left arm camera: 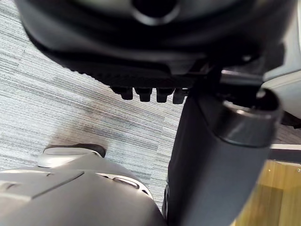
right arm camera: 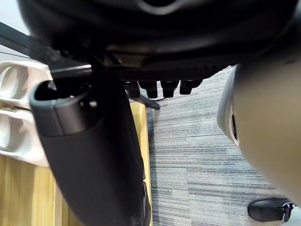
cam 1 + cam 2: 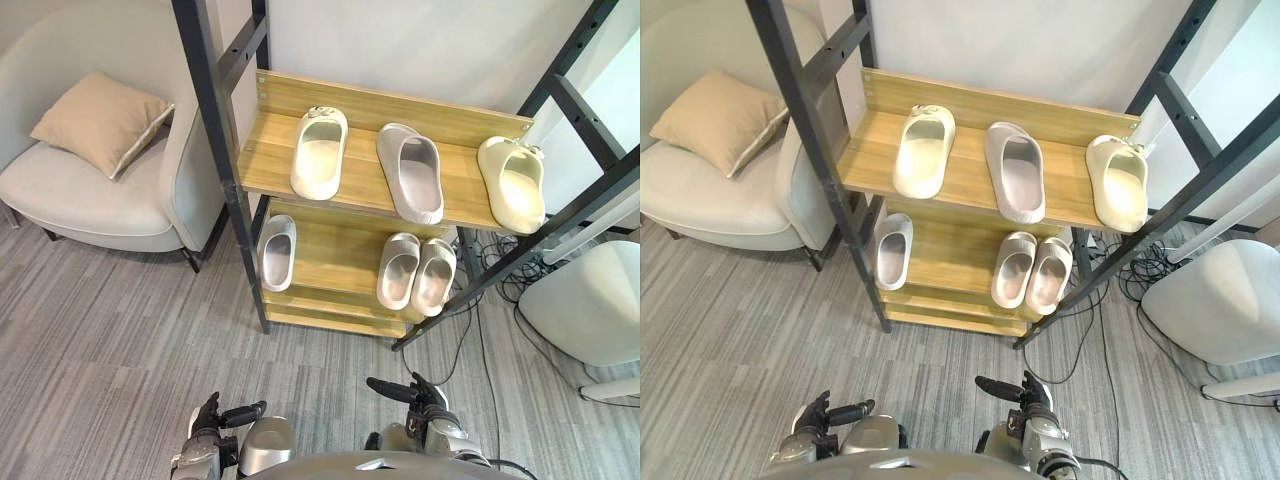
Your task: Organize the slippers on the shoe rack
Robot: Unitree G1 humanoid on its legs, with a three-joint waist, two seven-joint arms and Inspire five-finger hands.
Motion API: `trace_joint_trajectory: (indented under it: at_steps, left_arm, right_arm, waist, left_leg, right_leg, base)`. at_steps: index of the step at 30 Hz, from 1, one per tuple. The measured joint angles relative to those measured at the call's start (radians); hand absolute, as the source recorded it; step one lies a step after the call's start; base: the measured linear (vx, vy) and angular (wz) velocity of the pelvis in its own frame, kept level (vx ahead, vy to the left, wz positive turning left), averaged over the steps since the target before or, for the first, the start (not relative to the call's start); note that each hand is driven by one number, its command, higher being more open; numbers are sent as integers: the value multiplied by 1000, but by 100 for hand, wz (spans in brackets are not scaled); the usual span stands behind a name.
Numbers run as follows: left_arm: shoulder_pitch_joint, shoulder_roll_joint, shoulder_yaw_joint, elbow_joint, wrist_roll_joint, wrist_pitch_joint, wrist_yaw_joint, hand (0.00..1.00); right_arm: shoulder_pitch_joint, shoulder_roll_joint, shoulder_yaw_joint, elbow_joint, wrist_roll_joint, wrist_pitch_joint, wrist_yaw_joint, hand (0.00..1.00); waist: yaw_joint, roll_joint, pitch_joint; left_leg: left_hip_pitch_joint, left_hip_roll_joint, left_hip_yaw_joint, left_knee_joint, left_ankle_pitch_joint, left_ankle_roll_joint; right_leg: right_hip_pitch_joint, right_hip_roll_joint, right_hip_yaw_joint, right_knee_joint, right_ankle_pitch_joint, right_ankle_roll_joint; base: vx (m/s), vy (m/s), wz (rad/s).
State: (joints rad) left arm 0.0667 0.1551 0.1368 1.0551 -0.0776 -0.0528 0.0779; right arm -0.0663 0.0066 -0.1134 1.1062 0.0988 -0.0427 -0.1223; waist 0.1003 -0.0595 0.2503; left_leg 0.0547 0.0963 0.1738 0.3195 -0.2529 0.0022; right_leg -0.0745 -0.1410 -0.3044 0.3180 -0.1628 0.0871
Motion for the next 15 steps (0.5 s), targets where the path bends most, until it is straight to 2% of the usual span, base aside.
trace_joint_trajectory:
  at_steps: [1,2,4,5,6,7,8,12,13,14,15]
  left_arm:
    - [0,5,0,6,0,2,0,100]
    - [3,-6,-2,8,2,1,1,100]
    - [7,-26,-1,8,2,1,2,100]
    - [7,-36,-1,8,2,1,2,100]
    - [8,-41,2,9,6,1,2,100]
    - [8,-42,3,8,8,1,2,100]
    - [7,-45,5,8,9,0,2,100]
    - [5,-51,7,-11,9,-6,2,100]
    - [5,-45,6,-11,9,-7,2,100]
    - [3,-47,5,-11,10,-7,1,100]
    - [-4,-54,4,-11,10,-6,0,100]
  right_arm:
    - [8,-5,0,5,0,-1,3,100]
    - [10,-23,-3,12,-1,2,2,100]
    - [11,-38,-3,20,-1,2,2,100]
    - [12,-51,-5,24,-1,6,2,100]
    - [18,-57,-8,26,-1,9,1,100]
    - [20,-57,-14,26,-1,9,1,100]
    - [24,-55,-26,27,0,9,-1,100]
    - [32,-55,-25,24,0,9,-10,100]
    - [32,-51,-25,23,0,10,-11,100]
    - [30,-55,-26,22,0,10,-12,100]
    - [22,-60,-30,21,-1,11,-14,100]
  waist:
    - [-5,-9,-7]
    - [-3,20,-23]
    - [-3,43,-31]
    - [-4,64,-33]
    - [-4,73,-36]
    - [-4,73,-36]
    - [-3,74,-33]
    - [9,77,-30]
    - [11,72,-28]
    - [6,78,-26]
    - [4,90,-13]
  left_leg:
    - [0,-16,-26,3,-9,-15]
    - [1,-2,-44,-7,-5,-23]
    - [-1,9,-53,-18,-5,-32]
    - [-2,21,-77,-21,-7,-38]
    - [-2,32,-108,-12,-8,-45]
    - [-2,37,-109,-4,-10,-49]
    - [-31,54,-111,81,-22,-73]
    - [-141,83,-100,336,-12,-111]
    - [-138,79,-101,319,-41,-102]
    - [-137,69,-102,260,-62,-98]
    - [-139,45,-120,139,-57,-89]
  right_leg:
    - [11,14,25,-52,110,-36]
    - [21,31,14,-69,113,-44]
    - [32,46,2,-97,112,-46]
    - [53,60,-16,-129,116,-51]
    - [84,76,-36,-163,116,-55]
    - [94,81,-42,-172,116,-55]
    - [127,95,-58,-199,113,-60]
    - [177,102,-56,-235,112,-61]
    - [180,97,-51,-238,114,-59]
    - [179,92,-49,-239,116,-55]
    - [178,83,-38,-240,122,-41]
  base:
    - [197,-154,33]
    - [221,-157,33]
    - [187,-141,17]
    - [176,-182,29]
    - [198,-210,33]
    - [129,-148,37]
    - [59,-67,25]
    - [69,23,3]
    - [45,88,-9]
    - [2,167,-15]
    - [-14,234,-31]
